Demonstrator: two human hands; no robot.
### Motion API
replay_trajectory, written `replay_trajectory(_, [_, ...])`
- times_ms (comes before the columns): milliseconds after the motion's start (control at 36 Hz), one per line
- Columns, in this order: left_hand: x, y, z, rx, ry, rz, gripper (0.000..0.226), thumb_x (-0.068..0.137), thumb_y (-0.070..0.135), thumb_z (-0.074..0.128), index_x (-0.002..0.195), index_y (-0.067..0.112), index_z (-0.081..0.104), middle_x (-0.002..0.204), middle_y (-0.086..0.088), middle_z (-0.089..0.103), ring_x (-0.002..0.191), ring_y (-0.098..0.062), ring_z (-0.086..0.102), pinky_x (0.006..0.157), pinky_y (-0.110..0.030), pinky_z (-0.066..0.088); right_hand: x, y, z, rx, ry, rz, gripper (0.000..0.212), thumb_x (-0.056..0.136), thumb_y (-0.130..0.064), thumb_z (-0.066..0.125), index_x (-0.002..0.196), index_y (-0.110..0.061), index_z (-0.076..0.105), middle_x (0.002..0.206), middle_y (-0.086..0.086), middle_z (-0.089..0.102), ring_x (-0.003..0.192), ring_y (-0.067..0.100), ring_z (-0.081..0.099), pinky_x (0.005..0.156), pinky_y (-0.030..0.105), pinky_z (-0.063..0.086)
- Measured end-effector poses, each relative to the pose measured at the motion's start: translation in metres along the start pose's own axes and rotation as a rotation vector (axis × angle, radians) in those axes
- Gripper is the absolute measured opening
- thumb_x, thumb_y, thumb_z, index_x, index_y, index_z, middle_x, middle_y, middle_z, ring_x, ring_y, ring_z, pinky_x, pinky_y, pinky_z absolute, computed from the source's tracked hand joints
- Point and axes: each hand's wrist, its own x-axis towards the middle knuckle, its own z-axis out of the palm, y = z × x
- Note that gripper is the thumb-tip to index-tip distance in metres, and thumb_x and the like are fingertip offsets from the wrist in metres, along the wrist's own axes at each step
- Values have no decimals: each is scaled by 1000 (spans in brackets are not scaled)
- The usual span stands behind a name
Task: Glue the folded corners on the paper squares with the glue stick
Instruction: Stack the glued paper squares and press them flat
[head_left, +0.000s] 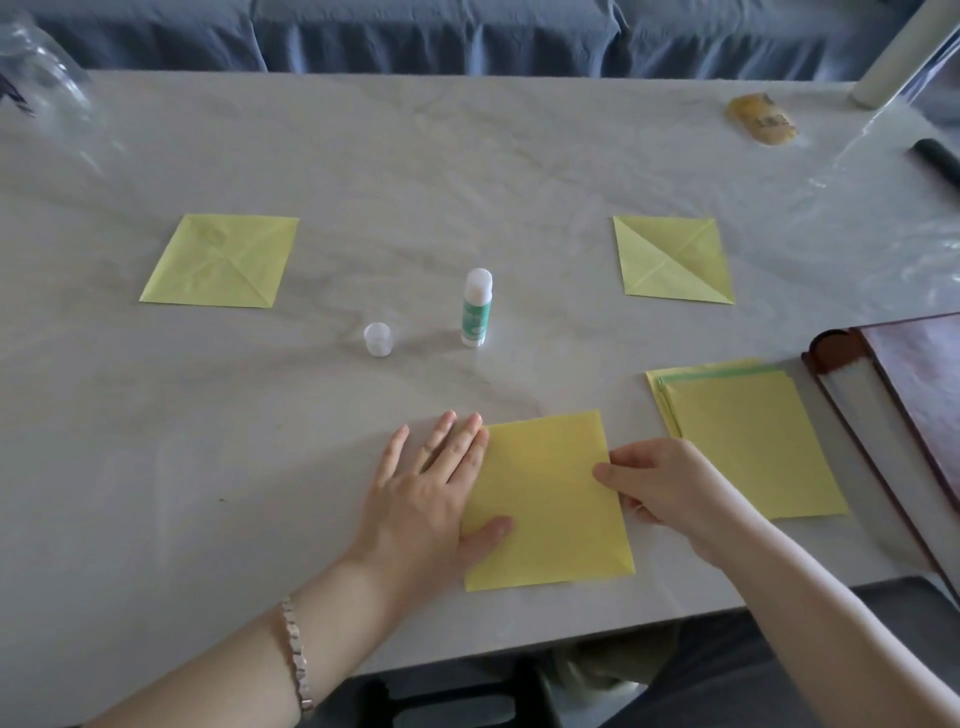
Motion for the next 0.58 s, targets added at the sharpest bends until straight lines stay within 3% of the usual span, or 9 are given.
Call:
replay_trajectory(83, [0, -1, -1, -14, -8, 3, 75, 80, 63, 34, 123, 8, 63, 134, -3, 56, 123, -21, 54, 98, -46, 26, -2, 3, 0, -92, 6, -44, 17, 85, -15, 63, 72, -6, 69, 51, -4, 51, 51, 10, 44, 58, 24, 35])
replay_trajectory(194, [0, -1, -5, -75, -81, -8, 73, 82, 63, 34, 122, 10, 63, 135, -2, 56, 126, -18, 50, 102, -44, 23, -4, 2, -2, -130, 33, -110, 17, 86, -14, 63, 73, -5, 69, 52, -3, 51, 46, 8, 40, 51, 20, 34])
replay_trajectory(278, [5, -1, -11, -310, -39, -69, 75, 81, 66, 30, 137, 18, 49, 147, 12, 36, 137, -1, 23, 112, -28, 5, -5, 3, -7, -137, 71, -182, 19, 85, -13, 64, 74, 2, 68, 51, -3, 49, 41, 4, 36, 45, 15, 30])
replay_trajectory(333, [11, 5, -18, -546, 78, -165, 69, 82, 58, 44, 139, 20, 43, 142, 17, 32, 131, 6, 25, 108, -15, 10, -6, 3, -16, -120, 102, -209, 20, 84, -13, 65, 74, 5, 67, 50, -3, 48, 40, 5, 35, 44, 15, 27])
replay_trajectory(389, [20, 16, -28, -775, 193, -307, 48, 84, 31, 68, 127, 21, 52, 122, 15, 51, 109, 2, 49, 94, -8, 31, -6, 3, -31, -61, 139, -208, 19, 83, -13, 66, 68, -2, 68, 48, -5, 48, 42, 8, 35, 42, 15, 28])
replay_trajectory(472, [39, 36, -38, -1055, 83, -445, 22, 78, 11, 74, 89, 25, 61, 77, 13, 64, 68, 2, 59, 68, -14, 46, -7, 5, -60, 7, 173, -191, 21, 82, -13, 67, 61, -12, 67, 47, -5, 48, 50, 14, 38, 47, 18, 34])
replay_trajectory(528, [53, 50, -36, -1115, 15, -444, 23, 78, 8, 72, 66, 26, 62, 56, 11, 64, 56, -2, 58, 61, -22, 47, -6, 8, -79, 26, 204, -173, 18, 82, -11, 68, 64, -11, 68, 48, -4, 48, 55, 16, 39, 49, 18, 36])
replay_trajectory(583, [68, 68, -33, -1171, -31, -452, 29, 78, 6, 71, 58, 25, 61, 50, 11, 62, 56, -7, 60, 58, -24, 47, -3, 12, -98, 5, 247, -162, 13, 81, -10, 68, 68, -10, 68, 50, -2, 49, 58, 19, 40, 51, 22, 37])
